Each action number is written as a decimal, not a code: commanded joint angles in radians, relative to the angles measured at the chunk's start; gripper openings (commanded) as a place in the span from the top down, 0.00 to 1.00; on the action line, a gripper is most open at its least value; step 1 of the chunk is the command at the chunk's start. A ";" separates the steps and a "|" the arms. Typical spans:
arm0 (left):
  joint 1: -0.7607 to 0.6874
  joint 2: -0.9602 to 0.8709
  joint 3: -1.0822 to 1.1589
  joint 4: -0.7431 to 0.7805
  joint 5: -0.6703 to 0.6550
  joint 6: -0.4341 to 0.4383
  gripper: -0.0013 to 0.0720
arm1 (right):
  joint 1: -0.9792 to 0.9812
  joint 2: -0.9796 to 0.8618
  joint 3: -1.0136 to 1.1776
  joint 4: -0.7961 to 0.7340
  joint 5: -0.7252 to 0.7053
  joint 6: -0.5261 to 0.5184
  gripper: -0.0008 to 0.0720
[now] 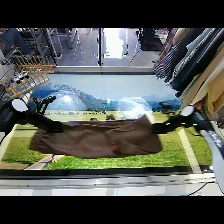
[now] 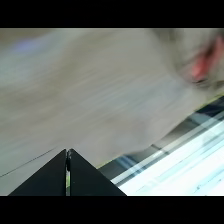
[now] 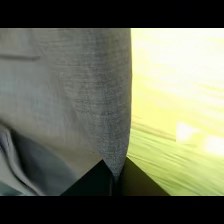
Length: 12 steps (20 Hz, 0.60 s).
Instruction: Fold the clothes and pants, and hang the long-sleeved shirts on hangers.
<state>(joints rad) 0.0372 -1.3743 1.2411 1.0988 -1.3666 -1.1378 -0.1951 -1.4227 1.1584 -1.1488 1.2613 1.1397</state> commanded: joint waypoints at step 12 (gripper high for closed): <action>-0.117 -0.017 -0.265 -0.026 0.420 0.058 0.97 | 0.006 0.157 0.369 -0.035 0.232 0.344 0.97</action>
<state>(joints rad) -0.0765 -1.3800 1.0271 1.0729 -1.0512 -1.0985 -0.2745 -1.2686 1.4364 -1.2964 1.4616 1.3647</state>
